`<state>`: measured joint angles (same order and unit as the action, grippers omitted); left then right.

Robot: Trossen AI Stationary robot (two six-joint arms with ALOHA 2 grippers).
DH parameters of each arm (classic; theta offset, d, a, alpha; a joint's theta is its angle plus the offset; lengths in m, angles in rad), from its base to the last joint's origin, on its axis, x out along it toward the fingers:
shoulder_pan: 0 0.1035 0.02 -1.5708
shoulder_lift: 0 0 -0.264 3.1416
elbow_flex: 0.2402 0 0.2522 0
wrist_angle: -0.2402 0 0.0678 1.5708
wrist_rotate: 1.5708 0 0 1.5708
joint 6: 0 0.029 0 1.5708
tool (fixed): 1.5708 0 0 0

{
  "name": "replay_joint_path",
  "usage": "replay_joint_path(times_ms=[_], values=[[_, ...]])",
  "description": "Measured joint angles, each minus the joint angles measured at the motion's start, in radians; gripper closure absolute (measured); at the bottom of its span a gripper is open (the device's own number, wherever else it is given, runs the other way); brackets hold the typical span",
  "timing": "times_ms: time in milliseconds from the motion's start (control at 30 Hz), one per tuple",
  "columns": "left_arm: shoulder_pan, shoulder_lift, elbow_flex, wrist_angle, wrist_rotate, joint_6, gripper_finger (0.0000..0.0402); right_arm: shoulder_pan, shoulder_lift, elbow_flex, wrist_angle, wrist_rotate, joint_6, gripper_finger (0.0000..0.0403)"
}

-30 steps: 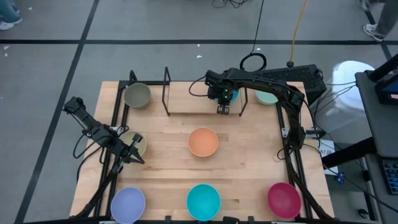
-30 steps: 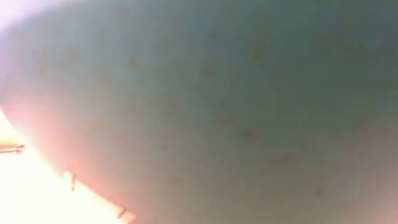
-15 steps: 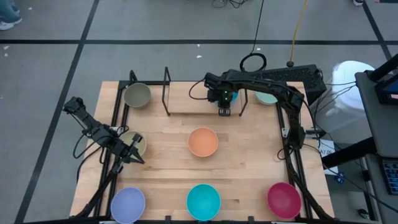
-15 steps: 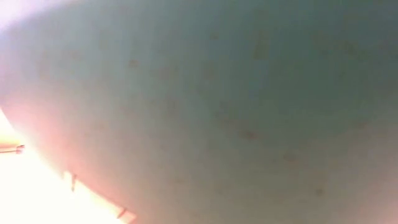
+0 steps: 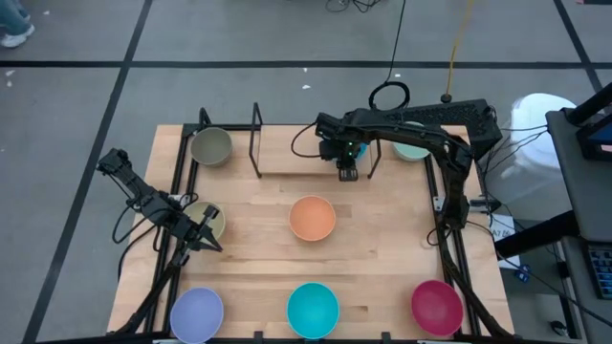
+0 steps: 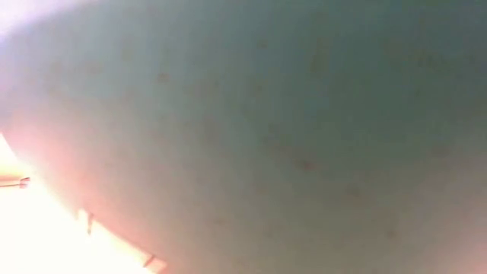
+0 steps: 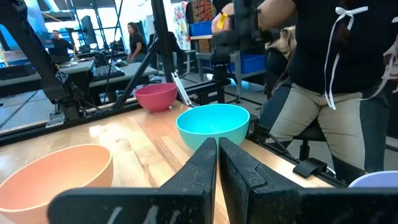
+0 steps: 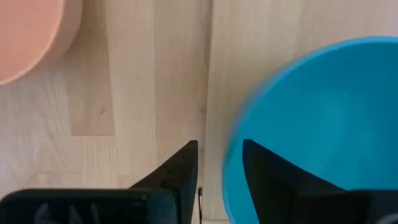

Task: Place and stack bowls onto a shelf
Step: Put the orange bowl on the shelf

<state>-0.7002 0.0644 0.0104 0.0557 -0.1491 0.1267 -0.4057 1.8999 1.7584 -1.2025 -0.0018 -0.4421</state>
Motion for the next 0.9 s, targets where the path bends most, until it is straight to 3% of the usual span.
replay_joint_path(times_ms=[333,400,567,733,900], values=[[0.000,0.000,0.000,0.017,-0.022,0.029,0.0378,0.017,-0.204,0.000,0.023,0.000,-0.015,0.0286],[0.000,0.000,0.000,0.027,-0.071,-0.009,0.0378,0.023,-0.243,0.000,0.025,0.000,-0.014,0.0286],[0.000,0.000,0.000,0.020,-0.309,-0.203,0.0378,0.038,-0.331,0.000,0.024,0.000,0.032,0.0286],[0.000,0.003,0.021,0.003,-0.368,-0.308,0.0378,0.059,-0.422,0.000,0.019,0.000,0.041,0.0286],[0.000,0.043,0.164,-0.130,-0.455,-0.381,0.0378,0.100,-0.520,0.000,-0.014,0.000,0.065,0.0287]])
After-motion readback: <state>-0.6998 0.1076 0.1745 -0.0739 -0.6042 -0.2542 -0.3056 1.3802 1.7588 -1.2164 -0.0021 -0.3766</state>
